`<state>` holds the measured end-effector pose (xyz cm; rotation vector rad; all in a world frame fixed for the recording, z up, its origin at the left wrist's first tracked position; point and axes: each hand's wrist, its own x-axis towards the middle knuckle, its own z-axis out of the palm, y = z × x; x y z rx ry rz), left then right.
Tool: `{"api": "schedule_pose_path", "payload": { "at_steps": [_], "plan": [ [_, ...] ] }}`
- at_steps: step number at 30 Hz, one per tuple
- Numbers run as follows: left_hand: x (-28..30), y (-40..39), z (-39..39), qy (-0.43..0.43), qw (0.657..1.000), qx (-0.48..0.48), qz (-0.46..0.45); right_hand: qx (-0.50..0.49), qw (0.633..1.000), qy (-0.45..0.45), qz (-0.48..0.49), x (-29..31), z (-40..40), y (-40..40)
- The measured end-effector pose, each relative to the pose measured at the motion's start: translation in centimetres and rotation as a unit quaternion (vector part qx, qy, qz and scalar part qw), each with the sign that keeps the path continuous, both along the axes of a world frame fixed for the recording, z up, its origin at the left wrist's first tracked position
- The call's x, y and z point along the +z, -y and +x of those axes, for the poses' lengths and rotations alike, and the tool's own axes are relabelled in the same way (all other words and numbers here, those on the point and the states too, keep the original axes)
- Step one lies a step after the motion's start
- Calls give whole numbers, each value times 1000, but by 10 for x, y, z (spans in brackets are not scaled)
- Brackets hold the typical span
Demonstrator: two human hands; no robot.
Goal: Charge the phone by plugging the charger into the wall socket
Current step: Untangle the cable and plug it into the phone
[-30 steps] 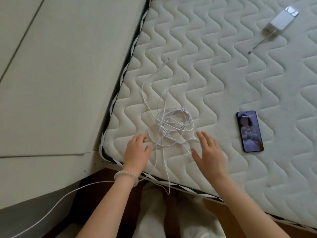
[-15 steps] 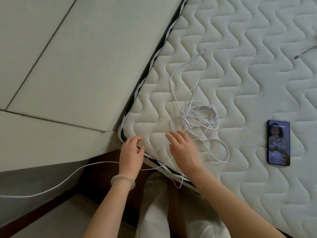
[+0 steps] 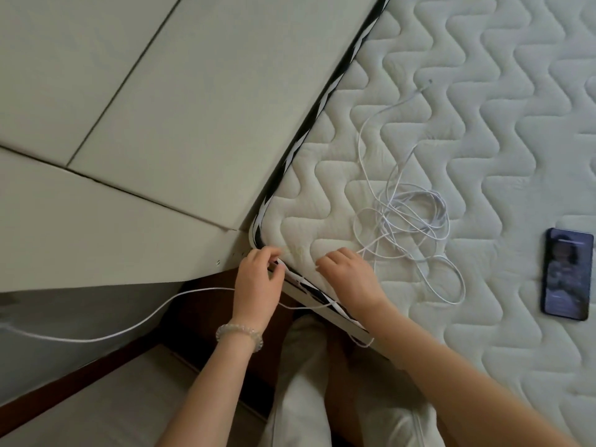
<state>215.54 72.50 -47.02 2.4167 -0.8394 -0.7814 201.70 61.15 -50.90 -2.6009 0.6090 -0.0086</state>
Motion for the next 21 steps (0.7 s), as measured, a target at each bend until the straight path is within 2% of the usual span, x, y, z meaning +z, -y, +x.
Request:
{"api": "schedule_pose_path", "payload": {
  "at_steps": [3, 7, 10, 13, 18, 21],
  "plan": [
    [9, 2, 3, -13, 1000, 7, -18, -89, 994, 62, 9, 24, 2, 13],
    [29, 16, 4, -31, 998, 6, -52, -221, 969, 101, 47, 63, 0, 43],
    [43, 30, 2, -41, 996, -18, -77, -270, 949, 147, 66, 84, -13, 66],
    [49, 46, -6, -47, 994, -47, -92, -277, 947, 150, 69, 87, -31, 78],
    [43, 72, -21, -59, 991, -73, -98, -214, 972, 81, 61, 73, -60, 75],
    [42, 91, -33, -55, 989, -93, -101, -234, 966, 71, 81, 66, -76, 76]
  ]
}}
